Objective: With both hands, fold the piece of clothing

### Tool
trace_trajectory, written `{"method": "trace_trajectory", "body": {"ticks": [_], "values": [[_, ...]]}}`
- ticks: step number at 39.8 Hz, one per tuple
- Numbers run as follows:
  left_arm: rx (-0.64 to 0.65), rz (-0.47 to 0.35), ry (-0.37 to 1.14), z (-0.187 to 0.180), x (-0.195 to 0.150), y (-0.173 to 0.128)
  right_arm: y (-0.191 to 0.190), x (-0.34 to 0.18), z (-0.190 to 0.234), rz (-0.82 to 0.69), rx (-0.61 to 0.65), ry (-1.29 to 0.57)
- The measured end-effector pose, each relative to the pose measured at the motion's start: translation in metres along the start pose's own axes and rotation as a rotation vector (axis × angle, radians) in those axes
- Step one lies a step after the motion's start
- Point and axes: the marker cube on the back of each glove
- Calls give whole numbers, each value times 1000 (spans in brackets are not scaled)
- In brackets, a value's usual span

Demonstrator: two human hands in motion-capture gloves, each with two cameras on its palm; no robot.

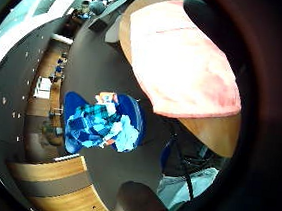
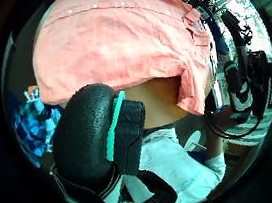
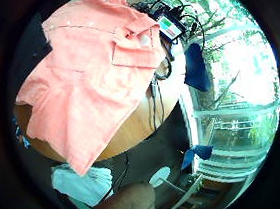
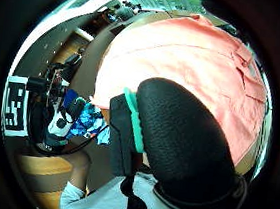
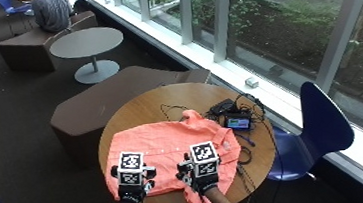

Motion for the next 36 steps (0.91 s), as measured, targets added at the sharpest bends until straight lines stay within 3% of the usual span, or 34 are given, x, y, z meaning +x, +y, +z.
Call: {"method": "trace_trajectory", "body": {"ticks": [7,22,29,36], "values": [[-53,23,38,-4,-1,20,6,1,4,-8,-9,-11],[-42,14,51,12,-6,21,26,7,10,-40,-47,-36],[-21,5,36,53,-2,17,45,11,44,-50,-86,-105],[-133,7,56,87,-3,18,47,24,86,11,-180,-122]]}}
